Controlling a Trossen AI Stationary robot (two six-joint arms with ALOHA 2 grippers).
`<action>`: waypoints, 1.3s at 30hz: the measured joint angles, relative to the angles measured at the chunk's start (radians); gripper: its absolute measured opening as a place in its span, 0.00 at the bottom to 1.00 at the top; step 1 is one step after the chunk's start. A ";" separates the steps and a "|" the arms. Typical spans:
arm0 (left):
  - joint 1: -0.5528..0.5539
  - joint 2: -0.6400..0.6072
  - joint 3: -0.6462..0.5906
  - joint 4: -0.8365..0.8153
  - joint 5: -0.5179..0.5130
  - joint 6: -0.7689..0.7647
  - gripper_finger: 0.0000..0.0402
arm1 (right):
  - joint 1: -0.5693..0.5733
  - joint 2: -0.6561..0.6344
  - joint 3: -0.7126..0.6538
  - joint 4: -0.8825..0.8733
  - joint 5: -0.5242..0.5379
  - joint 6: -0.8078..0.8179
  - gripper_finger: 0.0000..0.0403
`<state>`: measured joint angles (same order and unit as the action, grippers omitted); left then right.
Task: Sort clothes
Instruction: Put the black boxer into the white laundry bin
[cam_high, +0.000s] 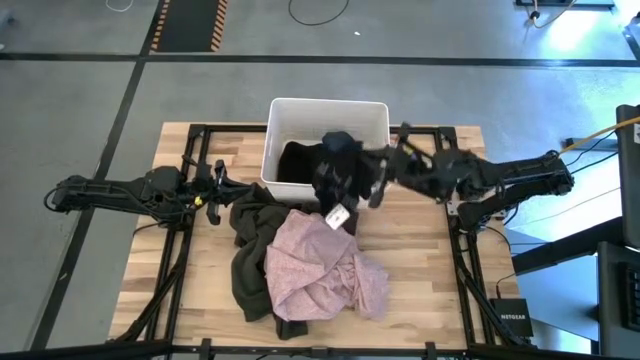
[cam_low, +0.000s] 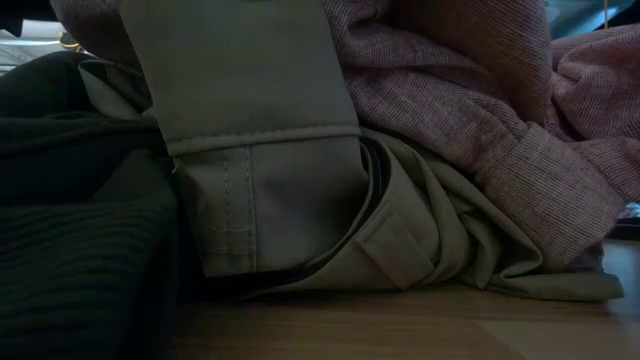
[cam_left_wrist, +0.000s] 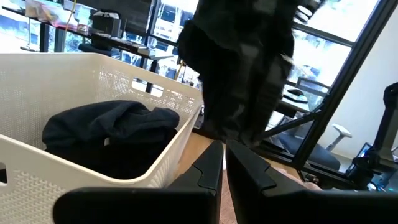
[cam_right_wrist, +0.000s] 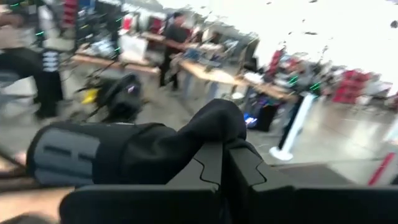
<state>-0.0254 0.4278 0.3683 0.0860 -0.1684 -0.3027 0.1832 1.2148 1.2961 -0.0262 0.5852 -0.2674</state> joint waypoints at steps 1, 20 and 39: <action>0.000 0.000 0.000 0.000 0.000 0.003 0.04 | -0.024 0.000 0.000 0.021 -0.001 -0.009 0.02; 0.000 0.000 0.000 0.000 0.000 0.022 0.04 | -0.420 0.030 0.000 0.029 -0.100 0.084 0.03; 0.000 0.000 -0.001 -0.002 0.000 0.020 0.04 | -0.425 0.262 -0.002 -0.239 -0.176 0.156 0.03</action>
<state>-0.0256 0.4282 0.3676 0.0841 -0.1688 -0.2827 -0.2417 1.4765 1.2942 -0.2649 0.4088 -0.1112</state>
